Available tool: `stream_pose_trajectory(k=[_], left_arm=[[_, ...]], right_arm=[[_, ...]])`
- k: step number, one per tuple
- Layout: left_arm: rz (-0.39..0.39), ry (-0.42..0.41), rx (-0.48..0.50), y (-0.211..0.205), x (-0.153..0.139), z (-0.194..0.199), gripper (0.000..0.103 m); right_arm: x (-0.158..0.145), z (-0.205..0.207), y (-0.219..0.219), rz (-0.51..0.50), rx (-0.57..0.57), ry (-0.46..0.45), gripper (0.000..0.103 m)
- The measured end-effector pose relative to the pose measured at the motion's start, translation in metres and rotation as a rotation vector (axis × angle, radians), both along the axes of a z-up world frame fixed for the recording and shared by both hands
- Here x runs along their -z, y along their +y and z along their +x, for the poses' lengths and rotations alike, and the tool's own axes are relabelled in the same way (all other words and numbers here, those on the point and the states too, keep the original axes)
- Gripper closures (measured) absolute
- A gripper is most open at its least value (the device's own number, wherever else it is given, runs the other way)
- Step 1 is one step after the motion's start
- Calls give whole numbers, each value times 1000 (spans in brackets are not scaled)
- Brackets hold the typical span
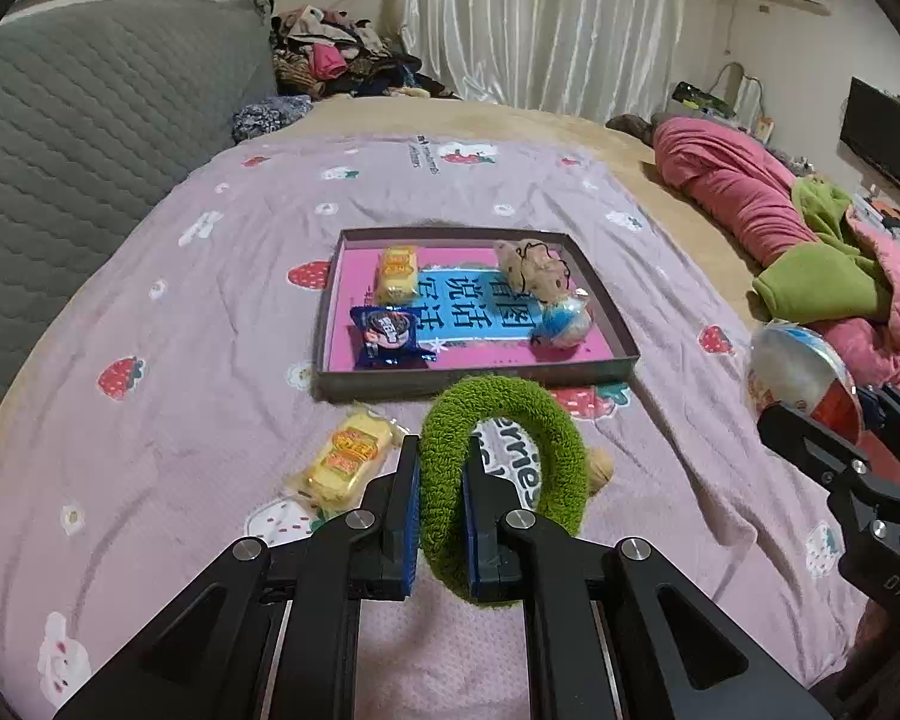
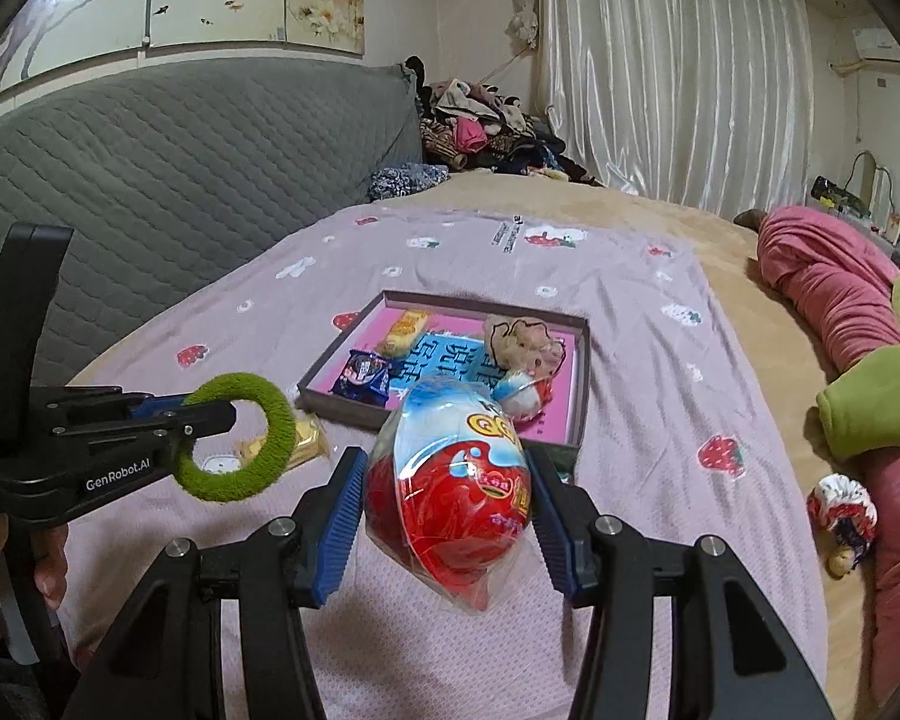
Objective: Organize objects
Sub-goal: 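Lift green ring with left tool while right tool lifts Kinder egg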
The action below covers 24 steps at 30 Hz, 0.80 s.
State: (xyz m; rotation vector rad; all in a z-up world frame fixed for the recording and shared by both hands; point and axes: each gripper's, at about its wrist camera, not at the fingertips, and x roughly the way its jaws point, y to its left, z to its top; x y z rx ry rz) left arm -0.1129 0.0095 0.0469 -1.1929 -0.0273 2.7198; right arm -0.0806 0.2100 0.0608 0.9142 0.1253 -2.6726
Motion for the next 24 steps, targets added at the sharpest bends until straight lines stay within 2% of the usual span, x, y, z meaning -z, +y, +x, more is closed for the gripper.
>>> stream_pose_trajectory(k=[12,24], left_arm=[[-9,45,12,6,-30,-17,92],[-16,72,31,29,-48,-61,92]], right_arm=[[-34,-18,0,36,0,39,50],[-53,-55,2,63,6,70,50]])
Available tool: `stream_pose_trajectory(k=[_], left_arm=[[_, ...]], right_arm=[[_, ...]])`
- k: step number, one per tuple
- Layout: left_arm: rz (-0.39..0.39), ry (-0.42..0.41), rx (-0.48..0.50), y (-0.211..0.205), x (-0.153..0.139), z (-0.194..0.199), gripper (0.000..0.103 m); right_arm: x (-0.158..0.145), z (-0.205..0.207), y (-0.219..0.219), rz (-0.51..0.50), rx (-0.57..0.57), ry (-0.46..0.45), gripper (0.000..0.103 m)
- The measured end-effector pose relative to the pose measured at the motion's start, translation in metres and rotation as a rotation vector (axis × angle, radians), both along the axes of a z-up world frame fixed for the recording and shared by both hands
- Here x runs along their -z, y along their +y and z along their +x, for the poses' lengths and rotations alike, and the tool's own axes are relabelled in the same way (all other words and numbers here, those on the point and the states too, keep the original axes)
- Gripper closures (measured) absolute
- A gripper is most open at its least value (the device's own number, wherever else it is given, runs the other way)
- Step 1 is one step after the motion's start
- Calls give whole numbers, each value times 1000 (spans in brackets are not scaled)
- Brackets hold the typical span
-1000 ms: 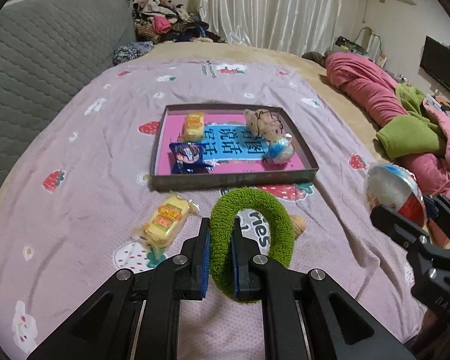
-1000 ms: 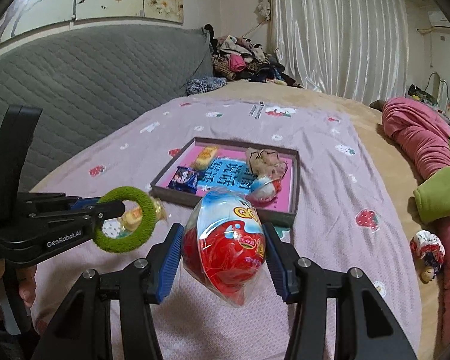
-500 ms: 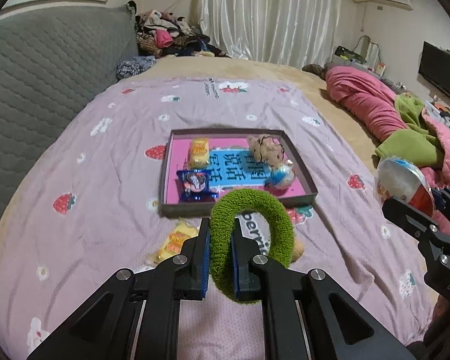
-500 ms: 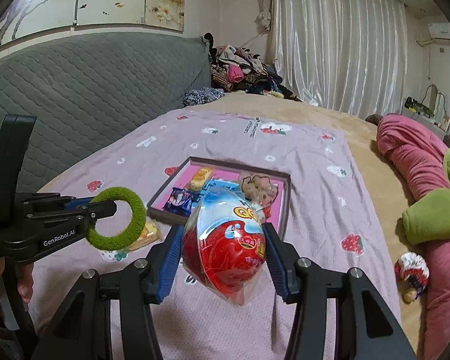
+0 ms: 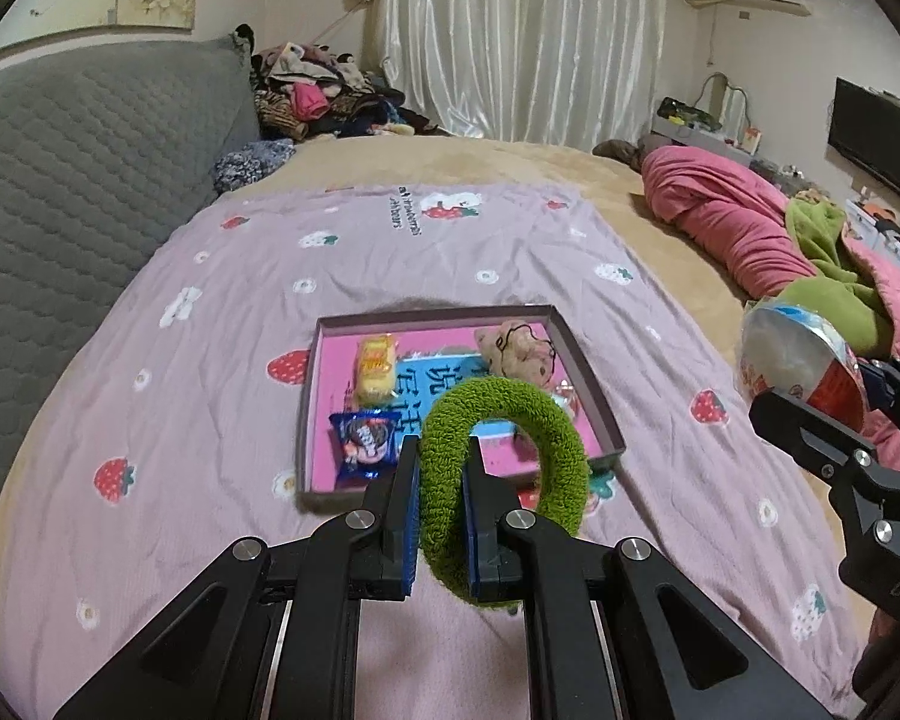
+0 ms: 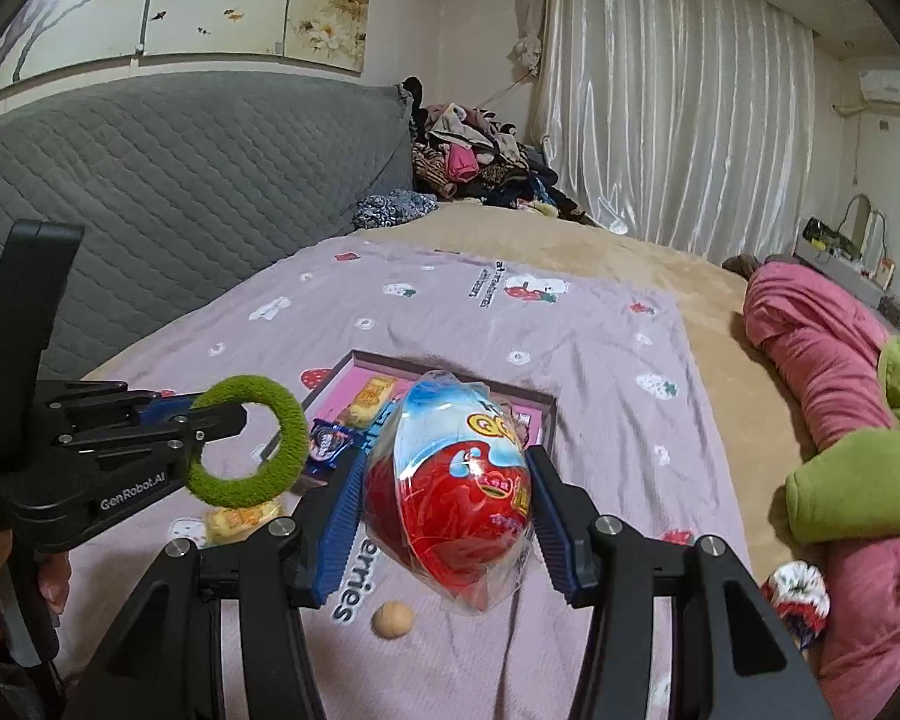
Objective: Organize objects
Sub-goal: 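Lift green ring with left tool while right tool lifts Kinder egg, then carry green ring with left tool while right tool carries Kinder egg over tray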
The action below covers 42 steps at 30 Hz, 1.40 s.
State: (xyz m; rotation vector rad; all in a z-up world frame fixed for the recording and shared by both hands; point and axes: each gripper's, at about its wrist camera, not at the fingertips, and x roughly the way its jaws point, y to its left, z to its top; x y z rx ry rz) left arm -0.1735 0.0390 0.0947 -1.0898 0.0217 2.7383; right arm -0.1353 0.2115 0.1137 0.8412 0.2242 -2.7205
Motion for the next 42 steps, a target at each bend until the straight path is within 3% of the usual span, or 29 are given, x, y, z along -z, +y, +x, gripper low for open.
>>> stream_pose_trajectory(k=[17,29,42], left_arm=[[25,-9,4,25,24,-81,92],[44,-34,-26,29,74,-133,92],[40,-53,-8,37,131,-152,92]], right_arm=[[14,-70,18,-16,10,14,50],[49,-121,21,-29,5,22,50],[101,-168,28,-75,33,-1,50]])
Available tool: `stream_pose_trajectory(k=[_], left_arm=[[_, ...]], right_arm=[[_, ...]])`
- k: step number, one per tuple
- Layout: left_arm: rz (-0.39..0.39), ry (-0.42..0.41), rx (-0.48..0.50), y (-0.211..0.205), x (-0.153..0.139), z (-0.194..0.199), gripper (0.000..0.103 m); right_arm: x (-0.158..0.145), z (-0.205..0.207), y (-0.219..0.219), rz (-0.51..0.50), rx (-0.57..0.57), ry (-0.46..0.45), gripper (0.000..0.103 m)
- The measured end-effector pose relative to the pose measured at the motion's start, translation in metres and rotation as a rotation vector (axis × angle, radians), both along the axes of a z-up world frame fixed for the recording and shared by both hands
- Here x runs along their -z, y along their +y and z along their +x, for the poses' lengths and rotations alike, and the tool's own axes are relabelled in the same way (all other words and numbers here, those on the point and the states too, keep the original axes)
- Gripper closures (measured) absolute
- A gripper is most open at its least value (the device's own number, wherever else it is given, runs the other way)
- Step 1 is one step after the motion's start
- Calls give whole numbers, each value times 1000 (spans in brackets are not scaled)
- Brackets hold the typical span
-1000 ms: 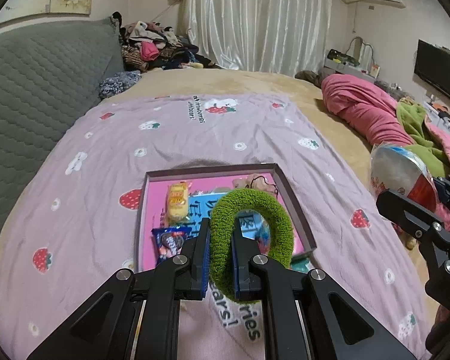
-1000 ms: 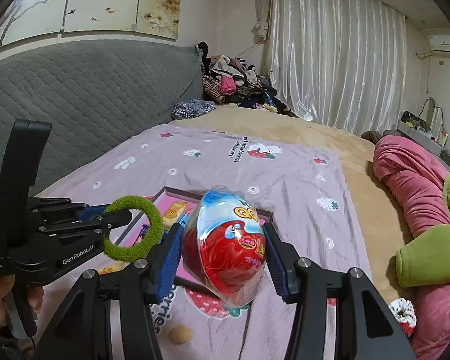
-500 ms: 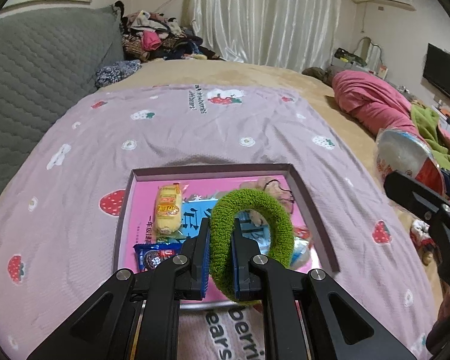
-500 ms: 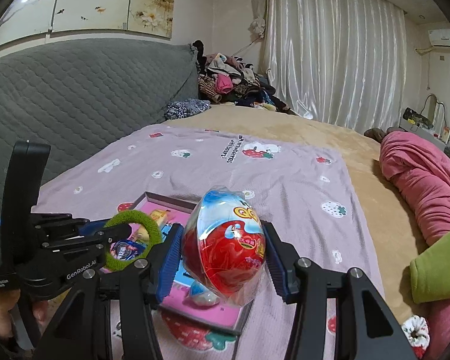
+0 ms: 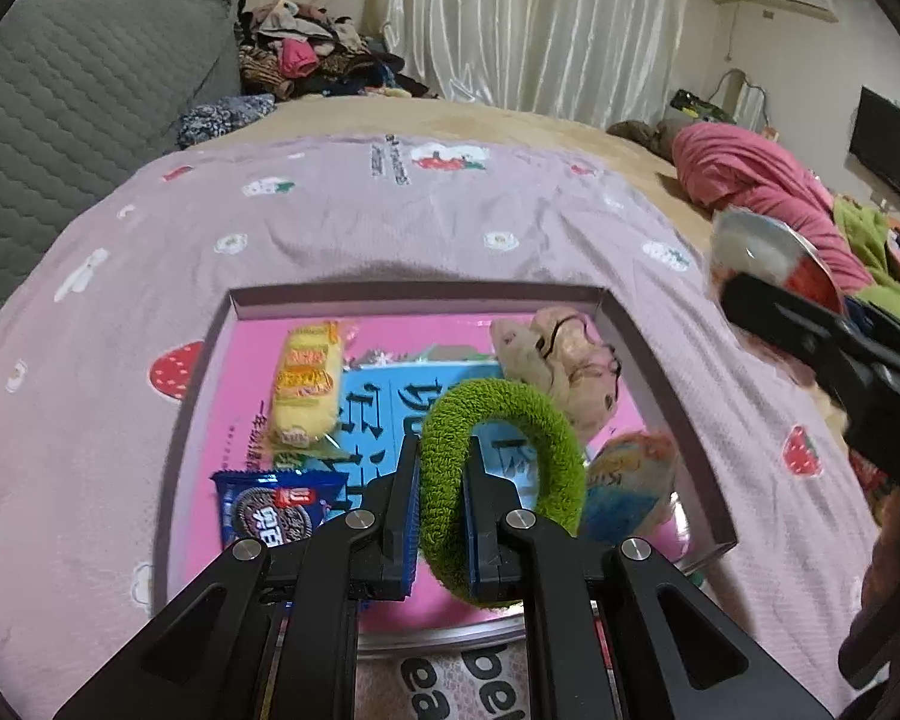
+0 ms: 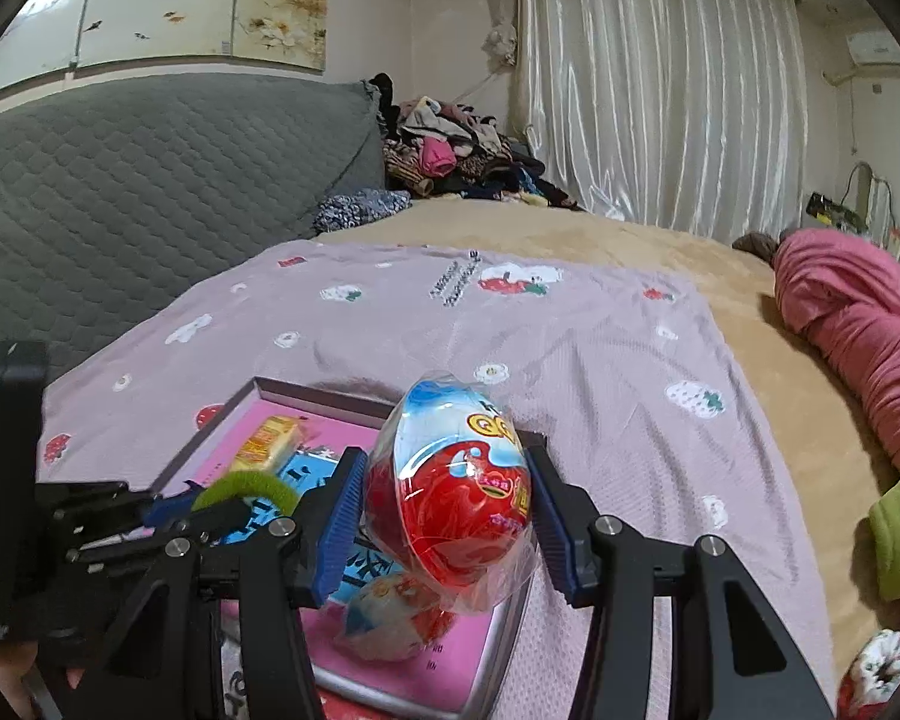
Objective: Organize objects
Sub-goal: 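Carry green ring with left tool while right tool carries Kinder egg over tray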
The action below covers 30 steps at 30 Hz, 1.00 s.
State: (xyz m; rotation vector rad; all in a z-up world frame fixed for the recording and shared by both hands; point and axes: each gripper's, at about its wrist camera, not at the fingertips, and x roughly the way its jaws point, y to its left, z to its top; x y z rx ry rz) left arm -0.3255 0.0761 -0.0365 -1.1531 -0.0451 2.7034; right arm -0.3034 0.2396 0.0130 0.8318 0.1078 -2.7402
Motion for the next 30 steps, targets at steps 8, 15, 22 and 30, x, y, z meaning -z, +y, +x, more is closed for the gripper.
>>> stream_pose_trajectory(k=[8,15,22,30], left_arm=[[-19,-14,-5,-4,27,-9,92],[-57,-22,8,2,38,-11,92],[-83,-21,10,8,46,-9,91],[-87,-43,7,10,53,-12,91]], right_arm=[[35,-25,1,5,11,-18,50],[58,-38,5,23,25,-47,50],[70,-44,2,55,31,-71,50],[85,-51,-3,62,25,-107,50]])
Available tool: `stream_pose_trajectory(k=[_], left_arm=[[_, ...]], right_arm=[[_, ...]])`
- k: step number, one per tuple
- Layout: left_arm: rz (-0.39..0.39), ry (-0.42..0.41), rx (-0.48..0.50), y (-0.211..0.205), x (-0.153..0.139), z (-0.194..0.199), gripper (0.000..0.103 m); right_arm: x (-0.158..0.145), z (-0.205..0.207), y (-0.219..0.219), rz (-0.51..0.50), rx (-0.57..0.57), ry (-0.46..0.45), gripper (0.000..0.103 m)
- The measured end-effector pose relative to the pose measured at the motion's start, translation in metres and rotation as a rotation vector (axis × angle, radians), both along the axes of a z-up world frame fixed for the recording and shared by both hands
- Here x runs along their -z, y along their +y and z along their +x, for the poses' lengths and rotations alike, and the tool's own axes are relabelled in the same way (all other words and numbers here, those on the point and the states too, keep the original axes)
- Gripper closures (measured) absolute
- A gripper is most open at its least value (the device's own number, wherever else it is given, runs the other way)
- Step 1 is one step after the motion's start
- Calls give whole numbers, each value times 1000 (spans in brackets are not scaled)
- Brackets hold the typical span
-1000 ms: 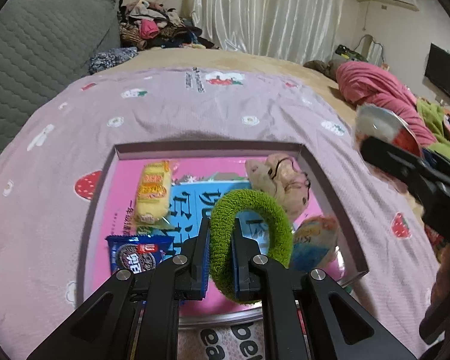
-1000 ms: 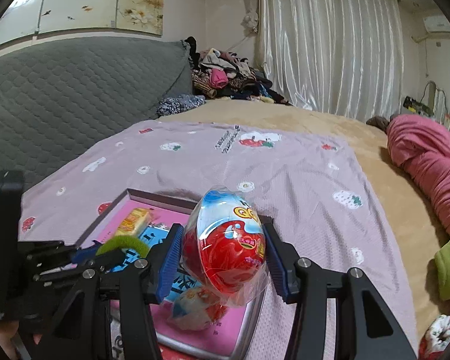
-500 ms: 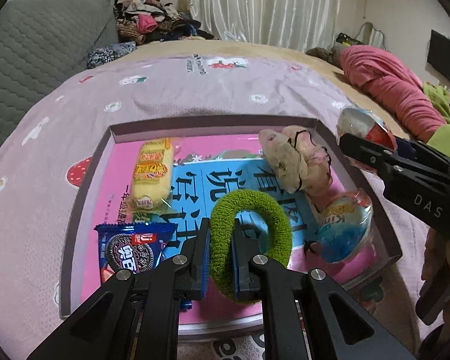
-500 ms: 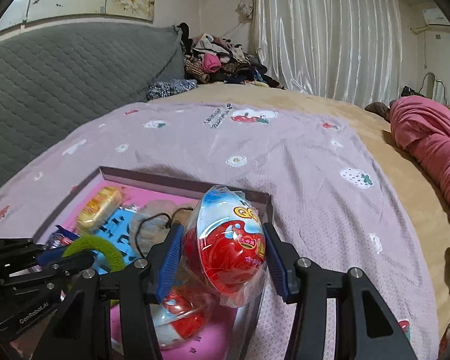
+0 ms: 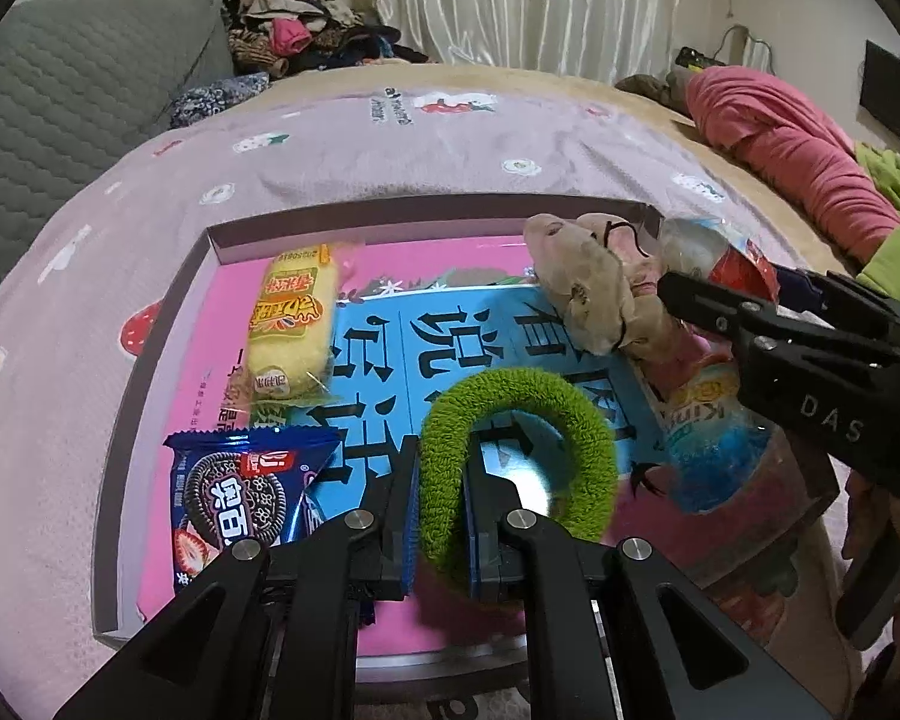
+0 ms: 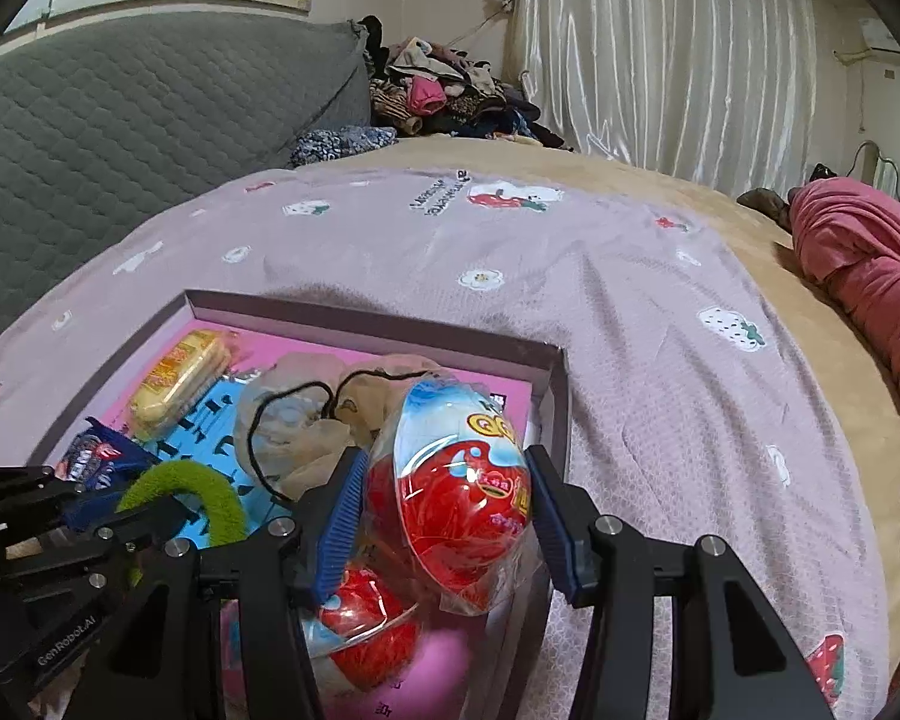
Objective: Organize objects
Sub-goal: 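Carry green ring with left tool while right tool carries Kinder egg over tray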
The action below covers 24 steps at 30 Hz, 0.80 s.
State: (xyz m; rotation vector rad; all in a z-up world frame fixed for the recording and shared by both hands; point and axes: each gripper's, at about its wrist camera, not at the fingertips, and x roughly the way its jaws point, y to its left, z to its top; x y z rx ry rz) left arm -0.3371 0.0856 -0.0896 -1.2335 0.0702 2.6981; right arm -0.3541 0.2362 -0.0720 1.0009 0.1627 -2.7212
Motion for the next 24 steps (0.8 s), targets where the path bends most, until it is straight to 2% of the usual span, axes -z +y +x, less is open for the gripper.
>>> stream_pose_trajectory(k=[13,19,21,24], left_arm=[[-1,-5,-10,-6,4,-4,87],[14,14,-9,-8,-2,-1,72],[26,23,-6,-9,-6,0,63],[27,40,-5,-9,-11,3,58]], right_arm=[[6,-1,0,-8,5,-20,50],[2,1,0,-6,5,-17,45],[1,1,0,-6,5,-15,44],[-1,2,-1,-6,7,-9,41]])
